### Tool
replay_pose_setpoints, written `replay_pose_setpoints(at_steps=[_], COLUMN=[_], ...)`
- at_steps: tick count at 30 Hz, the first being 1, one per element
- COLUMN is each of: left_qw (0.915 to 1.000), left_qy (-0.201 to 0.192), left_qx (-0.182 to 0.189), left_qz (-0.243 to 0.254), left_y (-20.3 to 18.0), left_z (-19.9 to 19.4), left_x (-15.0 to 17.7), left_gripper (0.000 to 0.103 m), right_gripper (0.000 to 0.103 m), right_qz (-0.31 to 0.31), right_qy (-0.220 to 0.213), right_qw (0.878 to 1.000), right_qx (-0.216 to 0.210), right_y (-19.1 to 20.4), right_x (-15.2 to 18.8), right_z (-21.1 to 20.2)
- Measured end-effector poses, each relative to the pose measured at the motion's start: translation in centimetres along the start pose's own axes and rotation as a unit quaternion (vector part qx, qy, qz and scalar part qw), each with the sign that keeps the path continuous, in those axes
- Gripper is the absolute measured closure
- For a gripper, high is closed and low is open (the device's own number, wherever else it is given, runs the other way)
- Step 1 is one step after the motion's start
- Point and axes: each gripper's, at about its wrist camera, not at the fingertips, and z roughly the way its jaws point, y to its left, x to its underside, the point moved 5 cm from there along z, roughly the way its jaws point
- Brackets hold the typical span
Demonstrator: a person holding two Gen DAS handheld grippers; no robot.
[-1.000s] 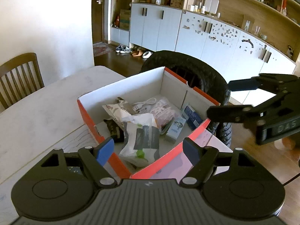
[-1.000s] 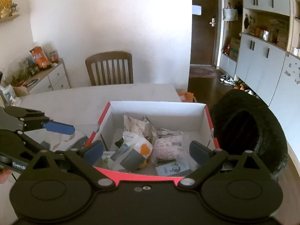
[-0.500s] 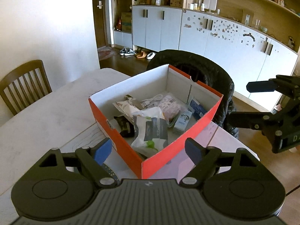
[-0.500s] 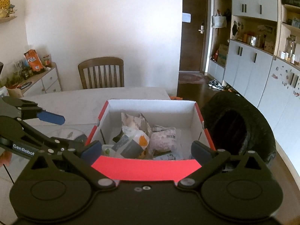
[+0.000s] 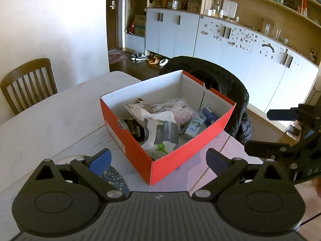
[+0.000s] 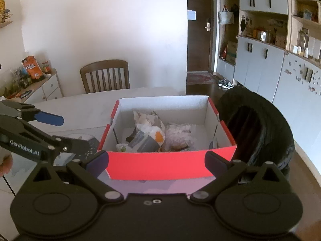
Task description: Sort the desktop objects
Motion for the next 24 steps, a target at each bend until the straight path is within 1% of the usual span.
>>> replay_pose_setpoints(at_steps=[4,7,12,16,24], left_qw=[1.0,0.9996,0.9995,0.9993,0.9997], left_qy=[0.003,0.017,0.028,0.03,0.021], left_qx=[0.001,0.011,0.005,0.01,0.007], left_qz=[-0.007,-0.02,-0.014,-0.02,-0.013], left_y=[0.2,0.5,0.5,0.6,0.4], left_z=[-0.3,0.0,0.6,0.7,0.5], left_x=[0.6,1.3,2.4,2.6,2.3], left_gripper=[0.002,0.002,0.002,0.002,0.002], right_gripper=[0.001,0.001,0.001,0.001,0.001], right_qz=[-0.004,0.003,0.005,0.006,0.015], right_qy=[0.002,0.007,0.015,0.018,0.018], right_qw=[1.0,1.0,1.0,1.0,1.0], right_qx=[0.005,0.002,0.0,0.003,0.004], right_y=[0.3,0.4,0.5,0.6,0.2], right_x=[0.2,0.5,1.0,1.3,1.5], right_z=[-0.2,-0.2,0.0,0.1,0.0])
